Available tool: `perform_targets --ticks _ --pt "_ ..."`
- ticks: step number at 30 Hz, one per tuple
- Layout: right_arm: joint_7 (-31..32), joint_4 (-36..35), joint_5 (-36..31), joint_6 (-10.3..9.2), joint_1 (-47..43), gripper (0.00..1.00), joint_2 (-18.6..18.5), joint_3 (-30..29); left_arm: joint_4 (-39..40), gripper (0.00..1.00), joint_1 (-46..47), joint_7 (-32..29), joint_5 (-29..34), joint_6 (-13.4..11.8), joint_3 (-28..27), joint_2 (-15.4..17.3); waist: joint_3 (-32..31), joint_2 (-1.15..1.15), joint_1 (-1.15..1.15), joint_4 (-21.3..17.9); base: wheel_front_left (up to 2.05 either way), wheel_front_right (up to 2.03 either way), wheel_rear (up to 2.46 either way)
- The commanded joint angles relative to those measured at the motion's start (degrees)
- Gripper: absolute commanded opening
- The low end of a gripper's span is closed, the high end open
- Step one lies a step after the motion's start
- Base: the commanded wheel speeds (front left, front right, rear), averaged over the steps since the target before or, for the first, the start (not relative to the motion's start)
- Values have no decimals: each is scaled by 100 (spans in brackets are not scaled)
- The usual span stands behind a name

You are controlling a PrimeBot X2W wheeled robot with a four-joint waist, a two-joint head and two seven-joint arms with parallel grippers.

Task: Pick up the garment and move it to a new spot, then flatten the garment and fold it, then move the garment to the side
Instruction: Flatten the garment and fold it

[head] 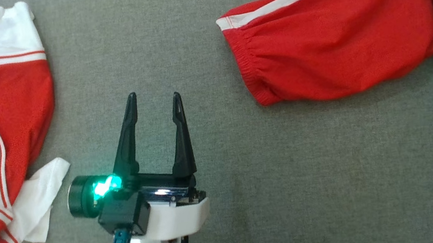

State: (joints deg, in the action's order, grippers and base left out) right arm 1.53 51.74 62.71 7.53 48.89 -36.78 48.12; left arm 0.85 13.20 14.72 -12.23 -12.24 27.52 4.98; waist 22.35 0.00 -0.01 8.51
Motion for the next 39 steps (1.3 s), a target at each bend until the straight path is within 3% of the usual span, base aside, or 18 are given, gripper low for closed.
perform_targets --ticks 1,5,11,15,22,30,37,38,39 --pt "46 1 24 -4 -241 0 29 172 204 100 -1 27 64 21 -218 2 -63 0 1 -43 0 0 0" --pt "-129 148 -10 -4 -183 0 -56 191 175 100 -74 28 167 98 -334 0 -217 0 1 -304 0 0 0" --pt "-251 329 -174 -4 -54 0 -619 245 146 100 -107 28 260 246 -446 0 -248 0 1 -765 0 0 0" --pt "-337 334 -307 -4 172 0 -760 239 109 100 -100 28 327 326 -467 3 -212 0 1 -1023 0 0 0" --pt "-522 -342 -438 -4 580 0 -554 189 -4 100 -42 28 399 441 -488 17 -248 0 1 -1243 0 0 0" --pt "-247 -2008 -845 -4 648 0 -289 223 -100 100 -88 28 305 514 -502 -52 -403 0 1 -1222 0 0 0" --pt "432 -2986 -1471 -4 104 0 647 253 -166 100 -74 28 216 585 -444 -131 -423 0 1 -970 0 0 0" --pt "547 -3053 -1516 -4 -38 11 816 293 -168 100 -60 28 202 586 -439 -141 -415 0 1 -920 0 0 0" --pt "656 -3101 -1560 -4 -180 34 958 336 -173 100 -46 28 187 588 -437 -151 -413 0 1 -870 0 0 0"
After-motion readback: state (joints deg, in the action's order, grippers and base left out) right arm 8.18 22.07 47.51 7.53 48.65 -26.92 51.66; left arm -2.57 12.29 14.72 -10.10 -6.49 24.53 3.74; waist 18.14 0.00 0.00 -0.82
